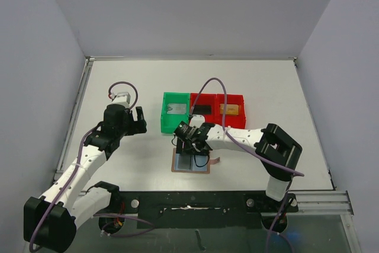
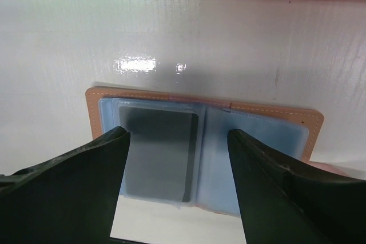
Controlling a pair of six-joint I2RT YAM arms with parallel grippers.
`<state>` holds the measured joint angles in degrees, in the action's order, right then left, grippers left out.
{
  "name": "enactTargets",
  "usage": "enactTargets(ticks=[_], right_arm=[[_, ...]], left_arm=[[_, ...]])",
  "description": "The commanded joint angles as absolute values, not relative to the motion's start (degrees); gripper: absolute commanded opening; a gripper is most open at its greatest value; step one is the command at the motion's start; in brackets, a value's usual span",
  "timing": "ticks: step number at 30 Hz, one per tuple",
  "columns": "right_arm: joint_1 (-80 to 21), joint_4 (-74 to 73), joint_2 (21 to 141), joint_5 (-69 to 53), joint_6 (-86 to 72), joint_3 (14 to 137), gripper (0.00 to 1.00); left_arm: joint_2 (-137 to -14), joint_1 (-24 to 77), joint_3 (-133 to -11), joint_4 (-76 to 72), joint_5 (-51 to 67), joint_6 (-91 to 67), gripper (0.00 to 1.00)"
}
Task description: Take the credit cards out of the card holder
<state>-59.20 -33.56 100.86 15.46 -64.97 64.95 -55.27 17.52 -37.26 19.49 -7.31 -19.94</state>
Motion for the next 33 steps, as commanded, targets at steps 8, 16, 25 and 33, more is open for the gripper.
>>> enactTargets(ticks=[8, 16, 25, 33], right_arm=[[-59.5, -36.2, 102.5, 16.5, -64.2, 69.8, 0.76], [-60.0, -34.8, 104.3, 14.9, -64.0, 70.2, 0.76], [-60.1, -35.3, 106.1, 14.8, -65.7, 68.0, 0.64], [-59.4, -27.3, 103.2, 12.6, -67.6, 60.8, 0.49]], left_arm=[[-53.8, 17.1, -38.0, 16.2, -8.1, -19.6, 0.88], [-52.4, 17.0, -37.9, 15.6, -8.0, -19.2, 0.88], [-52.9, 16.9, -37.9, 15.8, -7.5, -18.9, 0.88], [-53.2, 16.9, -37.9, 16.0, -7.0, -18.6, 0.88]])
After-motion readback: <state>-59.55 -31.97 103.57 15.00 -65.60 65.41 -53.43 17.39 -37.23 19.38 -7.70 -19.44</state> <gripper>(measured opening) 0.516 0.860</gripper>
